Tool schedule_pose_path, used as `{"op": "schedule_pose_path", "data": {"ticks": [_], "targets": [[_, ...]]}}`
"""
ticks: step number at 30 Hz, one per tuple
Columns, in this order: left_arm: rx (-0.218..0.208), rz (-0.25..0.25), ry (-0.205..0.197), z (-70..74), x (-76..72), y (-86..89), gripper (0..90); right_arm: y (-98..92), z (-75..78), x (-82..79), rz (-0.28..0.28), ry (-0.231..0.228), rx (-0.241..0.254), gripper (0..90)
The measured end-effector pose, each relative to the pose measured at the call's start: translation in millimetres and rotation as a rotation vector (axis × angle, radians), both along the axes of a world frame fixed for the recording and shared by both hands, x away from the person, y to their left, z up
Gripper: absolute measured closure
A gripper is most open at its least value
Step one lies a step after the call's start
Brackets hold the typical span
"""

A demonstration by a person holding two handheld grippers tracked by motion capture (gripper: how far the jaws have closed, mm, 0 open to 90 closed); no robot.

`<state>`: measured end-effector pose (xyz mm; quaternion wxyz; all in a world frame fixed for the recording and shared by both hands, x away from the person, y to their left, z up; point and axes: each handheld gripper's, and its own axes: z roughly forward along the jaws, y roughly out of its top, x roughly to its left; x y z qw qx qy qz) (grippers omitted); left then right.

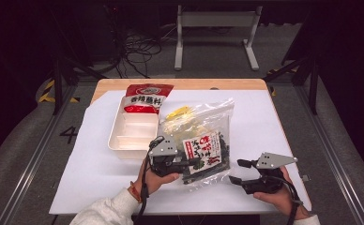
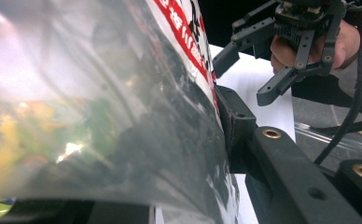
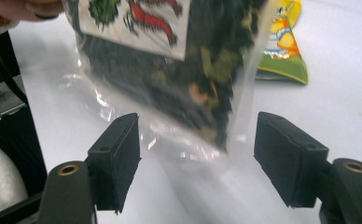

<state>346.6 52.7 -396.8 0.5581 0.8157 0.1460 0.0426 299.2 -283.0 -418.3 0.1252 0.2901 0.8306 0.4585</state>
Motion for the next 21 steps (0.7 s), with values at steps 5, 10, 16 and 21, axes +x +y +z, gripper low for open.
{"op": "schedule_pose_path", "data": {"ticks": [5, 10, 16, 21], "targets": [[-0.015, 0.000, -0.017, 6.4, -3.1, 4.9, 71.1, -9.7, -3.9, -3.3, -0.044, 0.012, -0.029, 30.6], [-0.029, 0.001, -0.039, 15.5, -4.9, 13.2, 71.1, -15.2, -7.1, -1.3, -0.077, 0.025, -0.004, 30.4], [-0.010, 0.021, -0.087, 22.6, -7.0, 22.5, 71.0, -16.1, -11.2, 2.7, -0.097, 0.035, -0.008, 30.1], [-0.020, 0.060, -0.115, 33.0, -5.6, 35.7, 70.9, -15.4, -14.6, 3.7, -0.097, 0.039, -0.006, 30.3]]}}
